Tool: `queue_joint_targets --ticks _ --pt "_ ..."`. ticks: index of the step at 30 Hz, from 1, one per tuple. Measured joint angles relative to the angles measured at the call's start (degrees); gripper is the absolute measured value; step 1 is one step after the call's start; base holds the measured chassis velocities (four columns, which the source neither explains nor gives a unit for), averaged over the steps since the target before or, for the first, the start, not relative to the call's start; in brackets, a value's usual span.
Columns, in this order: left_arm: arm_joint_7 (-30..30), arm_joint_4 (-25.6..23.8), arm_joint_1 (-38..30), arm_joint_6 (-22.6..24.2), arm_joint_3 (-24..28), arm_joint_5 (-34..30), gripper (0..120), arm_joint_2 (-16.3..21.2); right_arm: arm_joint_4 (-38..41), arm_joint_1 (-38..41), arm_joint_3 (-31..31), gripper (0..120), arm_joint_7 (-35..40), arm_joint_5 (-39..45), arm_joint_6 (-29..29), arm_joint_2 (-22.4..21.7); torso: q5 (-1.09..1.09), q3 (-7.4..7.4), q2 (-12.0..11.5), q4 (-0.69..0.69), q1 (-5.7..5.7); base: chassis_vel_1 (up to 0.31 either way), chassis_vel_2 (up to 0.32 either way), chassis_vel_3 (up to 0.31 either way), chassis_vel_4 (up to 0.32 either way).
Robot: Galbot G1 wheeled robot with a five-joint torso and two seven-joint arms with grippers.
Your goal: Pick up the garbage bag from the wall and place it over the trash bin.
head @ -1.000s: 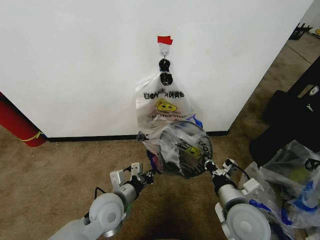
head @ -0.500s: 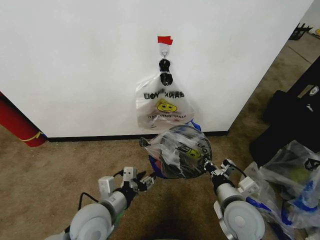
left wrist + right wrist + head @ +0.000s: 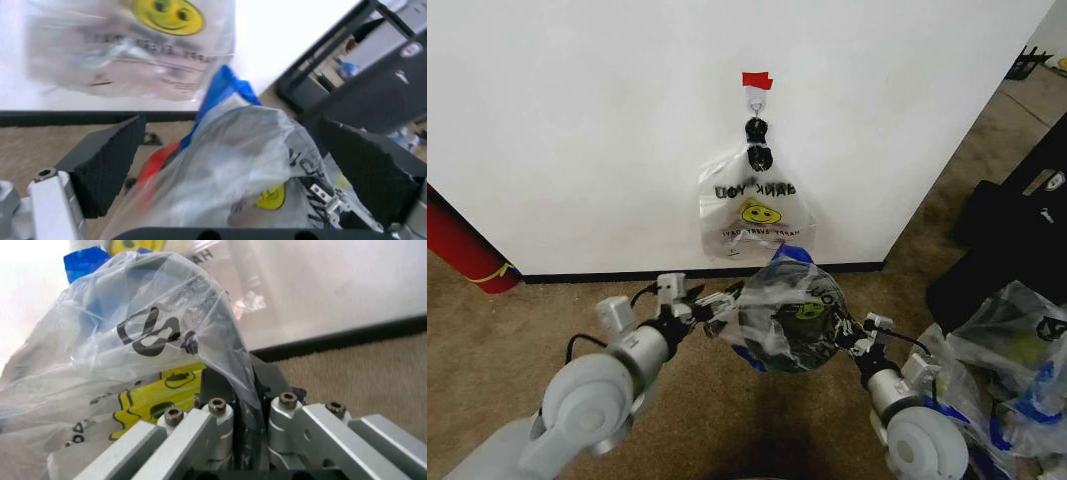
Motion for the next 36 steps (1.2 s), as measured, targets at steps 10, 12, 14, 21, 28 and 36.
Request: queue_joint_targets --ticks 10,12,14,21,28,36 --pt "-0.2 10.8 -16.5 5.6 7.3 -10.5 100 -2.3 -0.3 -2.2 -0.2 1 -3.4 -6.0 2.8 -0.6 -0.01 0.00 0.0 0.00 0.00 0.000 0.000 0.000 0.000" --pt "-0.2 11.8 -17.3 5.6 7.7 -10.5 99 -2.6 -0.3 -2.4 -0.2 1 -3.5 -6.4 3.0 -0.5 0.00 0.00 0.0 -0.01 0.00 0.000 0.000 0.000 0.000" --pt "-0.2 13.2 -18.4 5.6 8.3 -10.5 98 -3.2 -0.3 -2.3 -0.5 1 -3.7 -7.4 3.3 -0.4 -0.01 0.00 0.0 0.00 0.00 0.000 0.000 0.000 0.000" --pt "-0.2 14.3 -18.9 6.1 9.5 -9.1 94 -4.2 0.1 -2.4 -1.3 1 -4.2 -9.6 4.0 -0.5 -0.01 0.00 0.0 0.01 0.00 0.000 0.000 0.000 0.000" --pt "-0.3 15.2 -18.3 6.5 10.5 -7.1 89 -4.6 1.3 -2.6 -2.0 1 -3.6 -11.9 4.2 -0.4 -0.01 -0.01 0.0 0.01 0.00 0.000 0.000 0.000 0.000" --pt "0.1 15.5 -17.7 7.1 10.9 -7.1 59 -4.6 2.1 -2.8 -1.9 1 -3.4 -12.0 4.2 -0.4 -0.01 -0.01 0.0 0.00 0.00 0.000 0.000 0.000 0.000"
